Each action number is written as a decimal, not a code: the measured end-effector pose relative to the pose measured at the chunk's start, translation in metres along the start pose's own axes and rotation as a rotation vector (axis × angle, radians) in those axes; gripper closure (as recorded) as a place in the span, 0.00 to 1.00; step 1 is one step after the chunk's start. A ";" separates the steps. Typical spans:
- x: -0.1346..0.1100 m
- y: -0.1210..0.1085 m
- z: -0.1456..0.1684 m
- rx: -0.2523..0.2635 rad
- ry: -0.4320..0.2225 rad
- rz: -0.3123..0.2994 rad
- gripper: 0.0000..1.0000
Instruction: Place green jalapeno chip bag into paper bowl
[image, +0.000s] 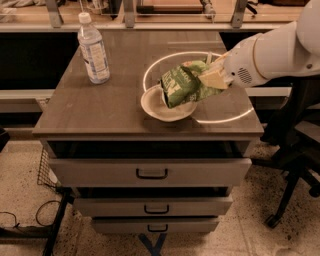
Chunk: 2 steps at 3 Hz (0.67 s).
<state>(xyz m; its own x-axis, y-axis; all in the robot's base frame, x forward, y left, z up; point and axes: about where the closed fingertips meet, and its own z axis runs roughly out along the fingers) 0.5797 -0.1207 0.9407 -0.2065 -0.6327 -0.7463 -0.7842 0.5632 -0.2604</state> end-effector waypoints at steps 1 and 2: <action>-0.020 0.016 0.011 -0.015 -0.053 -0.006 1.00; -0.024 0.023 0.011 -0.020 -0.048 -0.007 1.00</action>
Offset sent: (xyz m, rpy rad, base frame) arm 0.0048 0.0234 0.0011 0.0608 -0.0197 0.0303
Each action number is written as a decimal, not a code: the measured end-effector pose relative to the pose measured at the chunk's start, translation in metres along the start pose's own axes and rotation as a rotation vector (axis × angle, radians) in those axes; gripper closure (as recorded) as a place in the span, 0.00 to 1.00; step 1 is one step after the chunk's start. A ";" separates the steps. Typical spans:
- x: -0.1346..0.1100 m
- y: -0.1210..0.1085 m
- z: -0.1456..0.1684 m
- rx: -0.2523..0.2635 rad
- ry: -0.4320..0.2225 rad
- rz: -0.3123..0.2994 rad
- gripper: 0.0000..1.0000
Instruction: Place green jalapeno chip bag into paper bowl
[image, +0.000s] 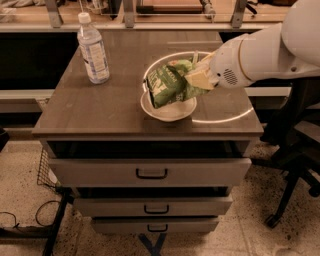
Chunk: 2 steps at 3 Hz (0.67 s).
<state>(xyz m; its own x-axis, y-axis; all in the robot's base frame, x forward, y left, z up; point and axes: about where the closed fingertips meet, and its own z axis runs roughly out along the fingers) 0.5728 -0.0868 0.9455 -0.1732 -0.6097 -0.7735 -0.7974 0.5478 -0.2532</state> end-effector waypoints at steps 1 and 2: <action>-0.001 0.005 0.003 -0.033 -0.008 0.014 0.85; -0.003 0.007 0.004 -0.037 -0.008 0.011 0.54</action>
Offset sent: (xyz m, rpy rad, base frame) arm -0.0016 0.0045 -0.0019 0.0182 0.0220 0.0172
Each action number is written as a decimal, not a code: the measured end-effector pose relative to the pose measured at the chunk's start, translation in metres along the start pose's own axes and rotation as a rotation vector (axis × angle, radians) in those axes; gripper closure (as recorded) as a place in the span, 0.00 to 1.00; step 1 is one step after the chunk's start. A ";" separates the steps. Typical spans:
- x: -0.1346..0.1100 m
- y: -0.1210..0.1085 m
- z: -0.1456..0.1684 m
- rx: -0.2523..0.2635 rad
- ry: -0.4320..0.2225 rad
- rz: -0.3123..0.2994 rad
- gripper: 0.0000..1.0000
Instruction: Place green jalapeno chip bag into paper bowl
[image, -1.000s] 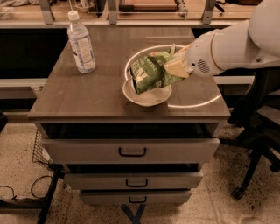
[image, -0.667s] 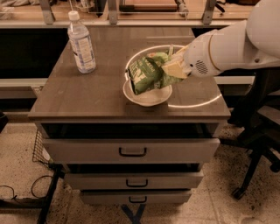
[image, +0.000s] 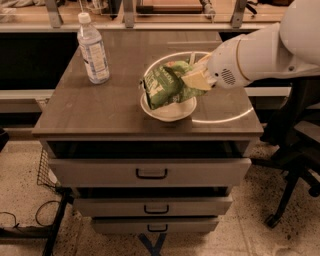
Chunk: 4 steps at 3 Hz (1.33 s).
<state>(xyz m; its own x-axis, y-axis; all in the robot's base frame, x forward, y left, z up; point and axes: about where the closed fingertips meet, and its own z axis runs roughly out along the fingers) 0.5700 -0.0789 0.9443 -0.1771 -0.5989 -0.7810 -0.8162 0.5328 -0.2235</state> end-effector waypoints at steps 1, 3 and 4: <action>-0.001 0.001 0.000 -0.002 0.000 -0.003 0.30; -0.004 0.004 0.001 -0.005 -0.001 -0.008 0.00; -0.004 0.004 0.001 -0.005 -0.001 -0.008 0.00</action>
Offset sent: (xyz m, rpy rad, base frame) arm -0.0005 0.0017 0.0006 -0.0008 -0.0009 0.0029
